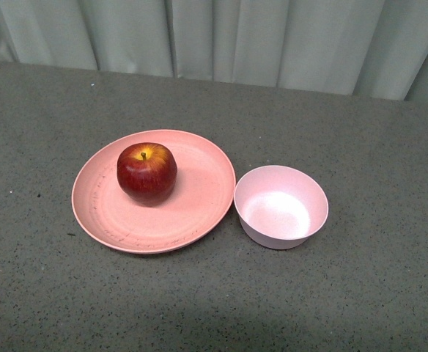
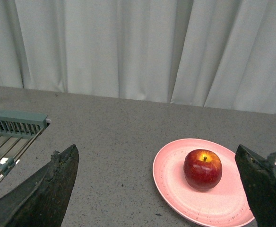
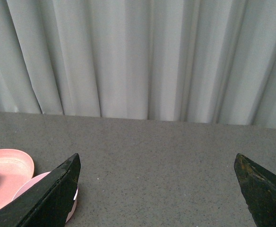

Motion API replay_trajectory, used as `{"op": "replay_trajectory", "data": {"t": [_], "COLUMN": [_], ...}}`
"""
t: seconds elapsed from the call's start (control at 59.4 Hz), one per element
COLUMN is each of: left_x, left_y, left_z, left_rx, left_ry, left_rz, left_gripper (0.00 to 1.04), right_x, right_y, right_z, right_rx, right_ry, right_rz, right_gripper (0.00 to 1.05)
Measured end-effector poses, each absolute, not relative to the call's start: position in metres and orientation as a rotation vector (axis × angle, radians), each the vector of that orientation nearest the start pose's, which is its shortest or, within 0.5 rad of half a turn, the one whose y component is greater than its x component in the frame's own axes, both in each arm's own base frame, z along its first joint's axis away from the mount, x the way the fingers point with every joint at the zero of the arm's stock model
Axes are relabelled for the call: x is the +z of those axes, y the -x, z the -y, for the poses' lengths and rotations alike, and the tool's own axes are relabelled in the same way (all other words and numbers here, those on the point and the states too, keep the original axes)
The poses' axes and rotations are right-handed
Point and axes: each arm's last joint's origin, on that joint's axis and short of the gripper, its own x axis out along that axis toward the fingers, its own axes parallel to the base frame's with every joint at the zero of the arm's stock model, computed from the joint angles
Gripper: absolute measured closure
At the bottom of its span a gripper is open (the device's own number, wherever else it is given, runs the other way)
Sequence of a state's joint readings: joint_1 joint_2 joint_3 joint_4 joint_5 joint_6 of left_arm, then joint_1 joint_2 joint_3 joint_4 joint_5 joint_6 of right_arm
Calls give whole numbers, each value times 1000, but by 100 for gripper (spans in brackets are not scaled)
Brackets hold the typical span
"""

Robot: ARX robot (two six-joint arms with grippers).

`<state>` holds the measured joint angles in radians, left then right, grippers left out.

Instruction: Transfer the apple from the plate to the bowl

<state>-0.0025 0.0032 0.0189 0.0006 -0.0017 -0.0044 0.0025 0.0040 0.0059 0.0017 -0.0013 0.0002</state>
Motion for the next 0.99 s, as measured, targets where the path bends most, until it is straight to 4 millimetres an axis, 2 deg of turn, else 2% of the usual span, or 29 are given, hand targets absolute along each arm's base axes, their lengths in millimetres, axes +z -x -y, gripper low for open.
{"op": "replay_trajectory", "data": {"t": [0.051,0.185,0.32,0.421,0.522,0.607,0.657,0.741,0.809,0.876,0.994], "left_x": [170,159,161,164,164,162,159,148,129,116,109], "left_y": [-97,-98,-103,-115,-139,-172,-184,-211,-238,-256,-275], "left_z": [0,0,1,3,12,23,27,35,41,44,48], "left_rx": [0,8,-6,-17,-40,-84,-101,-133,-146,-155,-187], "left_ry": [4,33,39,57,55,61,58,38,22,17,23], "left_rz": [15,-140,-155,-160,-176,-195,-205,-250,-345,-412,-452], "left_gripper": [7,7,7,7,7,7,7,7,7,7,7], "right_x": [165,165,165,165,165,165,165,165,165,165,165], "right_y": [-98,-98,-98,-98,-98,-98,-98,-98,-98,-98,-98], "right_z": [0,0,0,0,0,0,0,0,0,0,0], "right_rx": [4,4,4,4,4,4,4,4,4,4,4], "right_ry": [0,0,0,0,0,0,0,0,0,0,0], "right_rz": [4,4,3,4,4,4,4,4,4,4,4], "right_gripper": [9,9,9,9,9,9,9,9,9,9,9]}}
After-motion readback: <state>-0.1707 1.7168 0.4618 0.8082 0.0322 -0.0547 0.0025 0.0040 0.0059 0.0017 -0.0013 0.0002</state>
